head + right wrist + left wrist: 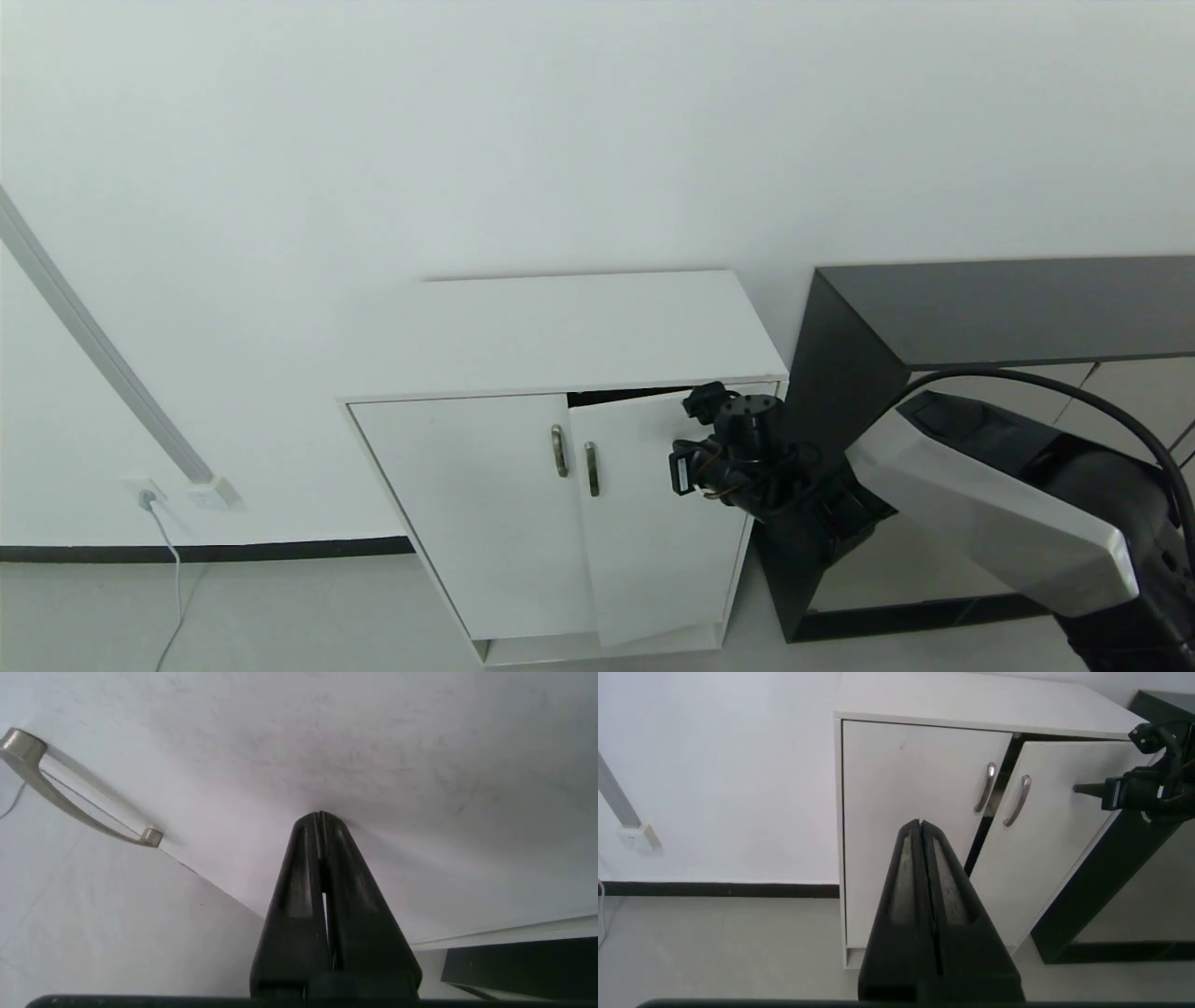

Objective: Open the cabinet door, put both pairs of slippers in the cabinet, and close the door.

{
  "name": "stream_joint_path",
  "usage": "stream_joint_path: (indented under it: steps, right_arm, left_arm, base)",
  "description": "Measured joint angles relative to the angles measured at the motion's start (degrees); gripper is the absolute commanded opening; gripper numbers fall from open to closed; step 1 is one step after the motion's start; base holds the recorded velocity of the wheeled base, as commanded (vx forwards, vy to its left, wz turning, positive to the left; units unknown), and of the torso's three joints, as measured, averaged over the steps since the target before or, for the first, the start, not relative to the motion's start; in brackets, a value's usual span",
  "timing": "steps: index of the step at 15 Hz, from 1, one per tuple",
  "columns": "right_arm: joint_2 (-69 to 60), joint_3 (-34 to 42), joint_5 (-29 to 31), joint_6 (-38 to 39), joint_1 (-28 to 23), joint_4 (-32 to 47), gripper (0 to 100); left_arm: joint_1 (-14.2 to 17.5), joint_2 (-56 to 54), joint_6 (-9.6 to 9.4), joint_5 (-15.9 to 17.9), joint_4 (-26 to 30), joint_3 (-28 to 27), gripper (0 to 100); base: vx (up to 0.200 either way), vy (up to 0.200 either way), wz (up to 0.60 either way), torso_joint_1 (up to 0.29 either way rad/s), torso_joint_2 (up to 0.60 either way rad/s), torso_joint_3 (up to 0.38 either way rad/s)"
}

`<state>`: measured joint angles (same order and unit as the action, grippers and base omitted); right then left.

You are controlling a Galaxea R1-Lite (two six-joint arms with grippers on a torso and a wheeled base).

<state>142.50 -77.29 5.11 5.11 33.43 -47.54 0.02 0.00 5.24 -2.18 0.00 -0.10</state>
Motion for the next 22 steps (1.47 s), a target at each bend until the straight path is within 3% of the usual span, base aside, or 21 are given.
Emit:
stream_joint_path:
  steps: [22]
  right_arm:
    - [2.05,-4.68,0.09,-0.07,-1.10,2.39,0]
  left_arm:
    - [0.00,0.00,-0.07,0.00,0.00,0.02,0]
  base:
    - [0.000,0.000,0.00,0.000,0.00,0.000]
